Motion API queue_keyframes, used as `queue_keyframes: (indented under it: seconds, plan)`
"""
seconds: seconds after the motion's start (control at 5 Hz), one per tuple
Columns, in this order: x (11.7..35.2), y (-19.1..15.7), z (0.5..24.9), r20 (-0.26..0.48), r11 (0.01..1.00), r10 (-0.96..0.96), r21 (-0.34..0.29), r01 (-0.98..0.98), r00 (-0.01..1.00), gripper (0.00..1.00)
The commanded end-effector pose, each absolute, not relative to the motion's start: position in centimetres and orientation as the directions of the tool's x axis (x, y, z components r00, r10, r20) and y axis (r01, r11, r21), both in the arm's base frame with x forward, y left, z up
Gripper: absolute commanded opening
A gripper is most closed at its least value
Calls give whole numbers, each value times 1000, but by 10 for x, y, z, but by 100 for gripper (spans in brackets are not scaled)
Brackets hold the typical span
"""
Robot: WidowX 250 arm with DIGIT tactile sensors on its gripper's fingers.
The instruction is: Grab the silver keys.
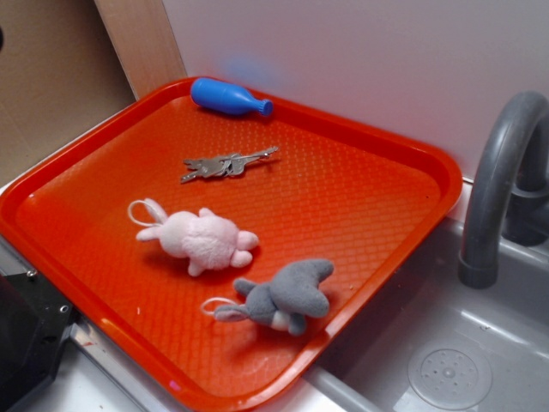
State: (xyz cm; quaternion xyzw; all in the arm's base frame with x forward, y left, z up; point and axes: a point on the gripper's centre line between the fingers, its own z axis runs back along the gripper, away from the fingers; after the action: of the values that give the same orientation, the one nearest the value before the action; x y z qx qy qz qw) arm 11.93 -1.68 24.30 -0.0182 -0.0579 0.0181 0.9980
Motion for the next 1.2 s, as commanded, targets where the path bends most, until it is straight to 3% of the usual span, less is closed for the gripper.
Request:
queue_keyframes:
  seconds: [0.0, 0.2, 0.4, 0.6, 0.8, 1.0]
  plan:
    - [119, -17, 243, 115, 999, 38, -38, -34, 993, 100]
    - [158, -31, 242, 91, 1000, -8, -21, 10, 996, 100]
    - [208, -59, 195, 78, 998, -61, -2, 61, 995, 100]
    - [234, -58, 164, 88, 985, -173, 47, 169, 981, 100]
    - [250, -28, 129, 57, 976, -183, 131, 174, 982, 100]
    - [262, -4, 114, 40, 975, -138, 179, 129, 990, 100]
